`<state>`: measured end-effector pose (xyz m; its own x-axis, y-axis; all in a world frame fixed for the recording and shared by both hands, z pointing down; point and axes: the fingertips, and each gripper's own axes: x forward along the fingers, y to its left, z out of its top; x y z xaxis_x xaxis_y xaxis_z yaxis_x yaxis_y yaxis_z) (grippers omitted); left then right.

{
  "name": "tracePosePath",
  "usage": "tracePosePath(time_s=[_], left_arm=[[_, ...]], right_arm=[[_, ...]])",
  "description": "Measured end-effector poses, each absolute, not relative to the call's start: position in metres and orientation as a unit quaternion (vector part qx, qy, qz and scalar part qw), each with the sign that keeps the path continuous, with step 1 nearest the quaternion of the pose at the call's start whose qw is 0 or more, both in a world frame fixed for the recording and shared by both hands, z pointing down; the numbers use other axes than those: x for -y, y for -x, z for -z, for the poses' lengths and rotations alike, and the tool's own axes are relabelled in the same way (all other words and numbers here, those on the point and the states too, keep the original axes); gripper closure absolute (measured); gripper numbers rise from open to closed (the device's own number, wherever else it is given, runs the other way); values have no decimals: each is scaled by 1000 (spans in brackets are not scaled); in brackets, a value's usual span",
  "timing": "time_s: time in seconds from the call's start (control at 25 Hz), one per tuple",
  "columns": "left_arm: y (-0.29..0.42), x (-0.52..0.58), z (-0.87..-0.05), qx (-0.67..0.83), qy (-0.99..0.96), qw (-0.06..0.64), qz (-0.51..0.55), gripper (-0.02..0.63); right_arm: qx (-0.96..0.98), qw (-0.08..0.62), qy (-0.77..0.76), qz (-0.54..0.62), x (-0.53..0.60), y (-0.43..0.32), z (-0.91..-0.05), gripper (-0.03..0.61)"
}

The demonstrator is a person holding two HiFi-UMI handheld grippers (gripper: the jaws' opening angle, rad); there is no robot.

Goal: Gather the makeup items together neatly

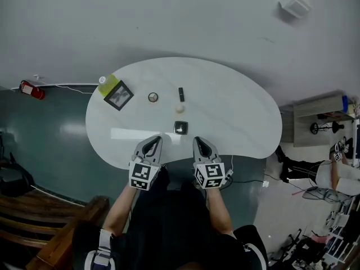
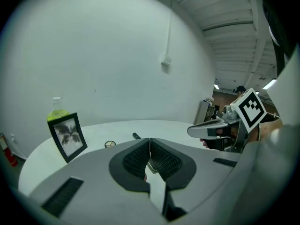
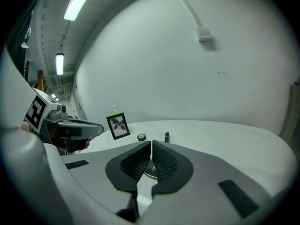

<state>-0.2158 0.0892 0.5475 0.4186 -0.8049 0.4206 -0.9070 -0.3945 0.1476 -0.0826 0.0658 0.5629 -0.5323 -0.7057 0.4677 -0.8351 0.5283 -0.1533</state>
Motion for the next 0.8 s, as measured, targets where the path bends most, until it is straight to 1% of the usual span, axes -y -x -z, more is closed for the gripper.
tracePosePath(time_s=[0.52, 0.8], left_arm=[[253, -61, -603, 493, -823, 229, -164, 594], [259, -48, -602, 486, -827, 236, -156, 594]], right_arm=[[809, 255, -460, -263, -40, 115, -650, 545], [743, 332, -468, -344, -32, 114, -689, 540]])
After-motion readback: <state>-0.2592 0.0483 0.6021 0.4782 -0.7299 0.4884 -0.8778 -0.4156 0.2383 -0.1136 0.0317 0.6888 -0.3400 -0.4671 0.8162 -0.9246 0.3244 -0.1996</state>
